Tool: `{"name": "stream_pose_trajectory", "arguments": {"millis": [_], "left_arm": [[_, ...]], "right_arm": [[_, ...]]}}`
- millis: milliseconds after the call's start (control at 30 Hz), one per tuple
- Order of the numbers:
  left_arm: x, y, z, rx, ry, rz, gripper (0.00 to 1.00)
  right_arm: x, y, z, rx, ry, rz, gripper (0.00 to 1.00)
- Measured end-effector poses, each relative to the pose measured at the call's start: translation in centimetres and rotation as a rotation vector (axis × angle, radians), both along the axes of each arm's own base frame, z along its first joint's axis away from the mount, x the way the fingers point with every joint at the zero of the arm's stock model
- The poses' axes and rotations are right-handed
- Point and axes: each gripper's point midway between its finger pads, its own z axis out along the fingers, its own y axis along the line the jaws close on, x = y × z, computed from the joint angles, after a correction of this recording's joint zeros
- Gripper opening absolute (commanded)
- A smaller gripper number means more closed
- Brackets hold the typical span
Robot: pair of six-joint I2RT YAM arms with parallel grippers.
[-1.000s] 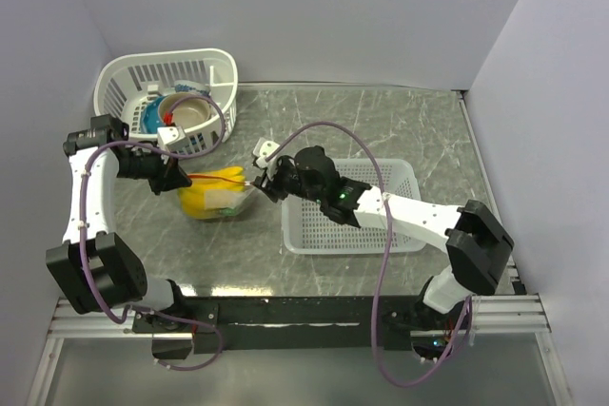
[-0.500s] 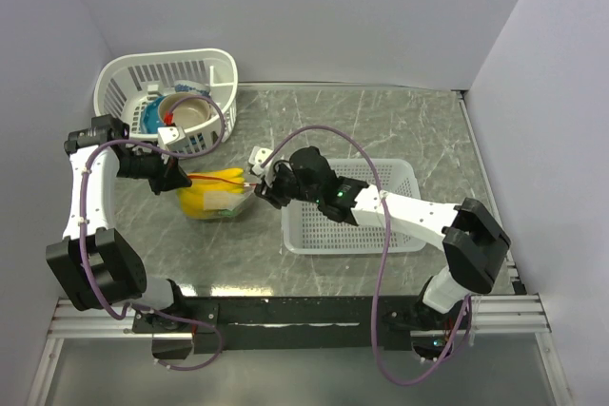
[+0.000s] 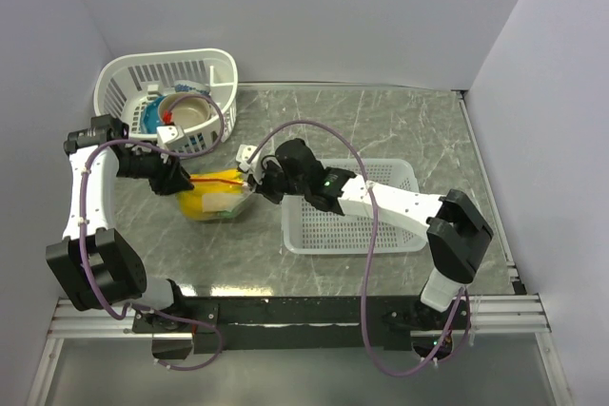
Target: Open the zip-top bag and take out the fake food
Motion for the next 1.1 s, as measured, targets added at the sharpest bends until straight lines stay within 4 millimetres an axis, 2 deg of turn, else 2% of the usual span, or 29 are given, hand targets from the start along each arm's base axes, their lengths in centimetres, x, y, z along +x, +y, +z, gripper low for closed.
{"name": "stream_pose_trajectory", "arguments": {"millis": [33, 67, 200, 267, 367, 467, 567, 633, 767, 867, 900, 1000, 1100], "left_arm": [[0.0, -0.2, 0.3, -0.019, 0.003, 0.005, 0.93], [0.1, -0.4, 0.6, -0.036, 0.001, 0.008, 0.98], [0.7, -2.1, 3.1, -0.111, -0.042, -0.015, 0.99], [0.7, -3.9, 4.6, -0.156, -0.069, -0.060, 0.99], [-0.4, -7.2, 6.1, -0.225, -0.073, -0.150, 0.99], [-1.7, -9.9, 6.7, -0.269, -0.050, -0.239, 0.99], [-2.9, -12.0, 6.6, -0.288, -0.020, -0.321, 0.97], [-3.2, -12.8, 6.1, -0.294, -0.004, -0.346, 0.97], [-2.9, -12.8, 4.4, -0.293, 0.029, -0.321, 0.94], [-2.4, -12.8, 2.8, -0.272, 0.047, -0.303, 0.85], [-2.3, -12.9, 2.5, -0.264, 0.045, -0.304, 0.78], [-2.2, -13.2, 2.1, -0.235, 0.031, -0.319, 0.66], [-2.0, -13.3, 1.9, -0.223, 0.025, -0.321, 0.60]], "right_arm": [[-0.1, 0.0, 0.1, -0.003, 0.005, 0.005, 0.00], [-0.2, 0.0, 0.1, -0.005, 0.009, 0.009, 0.00], [-0.7, -0.1, 0.1, -0.009, 0.028, 0.024, 0.00], [-0.9, -0.2, 0.5, -0.003, 0.031, 0.027, 0.00], [-1.3, -0.1, 1.5, 0.016, 0.039, 0.036, 0.00], [-1.2, 0.3, 2.7, 0.038, 0.035, 0.041, 0.00], [-1.2, 0.5, 3.6, 0.052, 0.037, 0.043, 0.00], [-1.2, 0.6, 4.0, 0.062, 0.041, 0.044, 0.00], [-1.5, 0.8, 4.1, 0.069, 0.055, 0.051, 0.00], [-1.5, 0.8, 4.1, 0.072, 0.062, 0.050, 0.00], [-1.5, 0.8, 4.1, 0.072, 0.062, 0.050, 0.00], [-1.5, 0.8, 4.1, 0.072, 0.062, 0.050, 0.00], [-1.6, 0.7, 4.0, 0.066, 0.066, 0.049, 0.00]]}}
